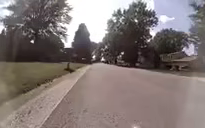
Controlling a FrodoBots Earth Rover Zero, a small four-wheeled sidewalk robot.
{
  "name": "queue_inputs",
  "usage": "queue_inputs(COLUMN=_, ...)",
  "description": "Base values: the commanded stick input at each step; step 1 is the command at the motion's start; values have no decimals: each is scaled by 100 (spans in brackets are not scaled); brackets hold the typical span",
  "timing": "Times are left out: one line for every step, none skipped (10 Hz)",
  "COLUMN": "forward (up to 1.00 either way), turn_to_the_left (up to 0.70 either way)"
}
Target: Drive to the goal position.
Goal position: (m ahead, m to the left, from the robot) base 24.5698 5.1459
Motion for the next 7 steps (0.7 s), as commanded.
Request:
queue_inputs(forward=100, turn_to_the_left=0)
queue_inputs(forward=100, turn_to_the_left=0)
queue_inputs(forward=100, turn_to_the_left=0)
queue_inputs(forward=100, turn_to_the_left=0)
queue_inputs(forward=100, turn_to_the_left=0)
queue_inputs(forward=100, turn_to_the_left=0)
queue_inputs(forward=100, turn_to_the_left=0)
